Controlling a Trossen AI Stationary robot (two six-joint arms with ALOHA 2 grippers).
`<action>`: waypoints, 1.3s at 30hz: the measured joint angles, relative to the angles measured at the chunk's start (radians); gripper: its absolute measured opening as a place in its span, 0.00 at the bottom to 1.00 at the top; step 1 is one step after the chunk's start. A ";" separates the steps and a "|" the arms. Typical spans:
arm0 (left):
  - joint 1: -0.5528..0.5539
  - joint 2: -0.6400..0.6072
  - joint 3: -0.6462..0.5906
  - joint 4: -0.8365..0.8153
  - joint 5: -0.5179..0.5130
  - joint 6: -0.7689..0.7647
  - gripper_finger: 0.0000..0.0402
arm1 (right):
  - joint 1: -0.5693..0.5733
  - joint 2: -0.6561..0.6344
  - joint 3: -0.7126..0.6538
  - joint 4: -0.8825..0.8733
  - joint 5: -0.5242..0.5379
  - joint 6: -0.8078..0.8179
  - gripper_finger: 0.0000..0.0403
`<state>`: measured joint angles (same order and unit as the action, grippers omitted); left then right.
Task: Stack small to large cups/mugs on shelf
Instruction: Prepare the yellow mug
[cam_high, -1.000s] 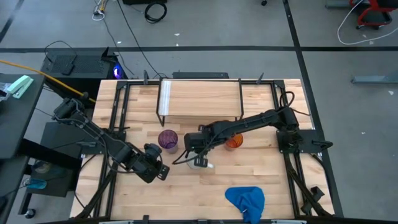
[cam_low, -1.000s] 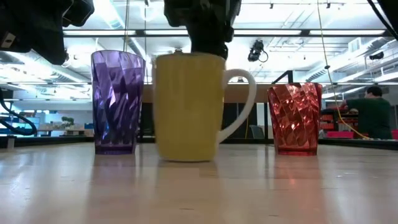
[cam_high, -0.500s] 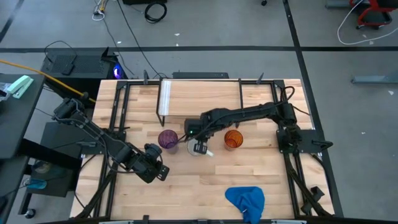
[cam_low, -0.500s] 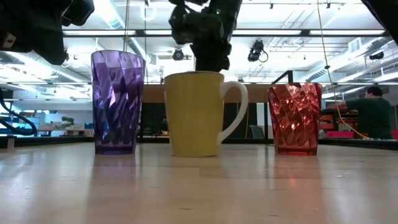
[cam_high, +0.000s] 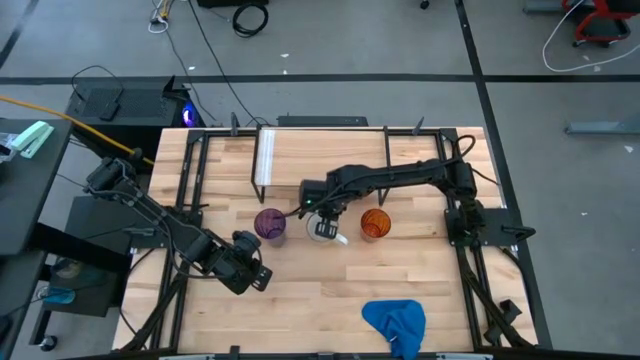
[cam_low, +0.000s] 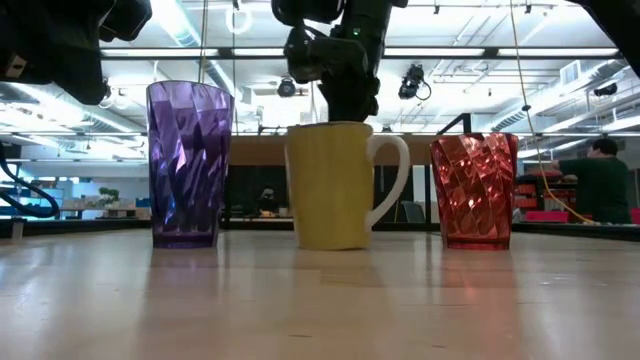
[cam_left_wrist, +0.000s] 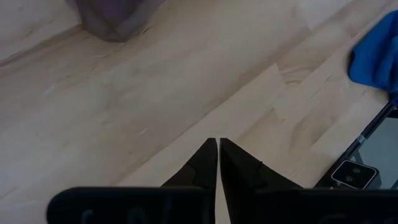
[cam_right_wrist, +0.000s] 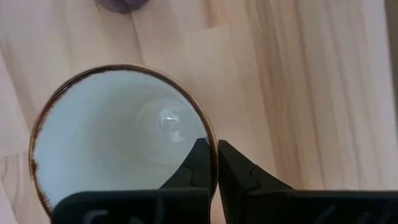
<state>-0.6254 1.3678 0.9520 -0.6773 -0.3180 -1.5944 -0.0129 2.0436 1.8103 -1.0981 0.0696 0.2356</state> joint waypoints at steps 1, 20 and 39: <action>0.000 0.000 0.000 0.000 0.000 0.006 0.06 | -0.001 -0.001 0.000 -0.002 -0.001 0.000 0.03; 0.000 0.000 0.000 -0.003 0.000 0.012 0.07 | -0.006 0.004 -0.004 -0.018 -0.015 0.093 0.13; 0.000 0.000 0.000 -0.006 -0.003 0.010 0.06 | 0.030 0.004 -0.004 -0.042 -0.030 0.498 0.08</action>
<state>-0.6254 1.3678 0.9524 -0.6830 -0.3210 -1.5848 0.0166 2.0476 1.8065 -1.1403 0.0399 0.7333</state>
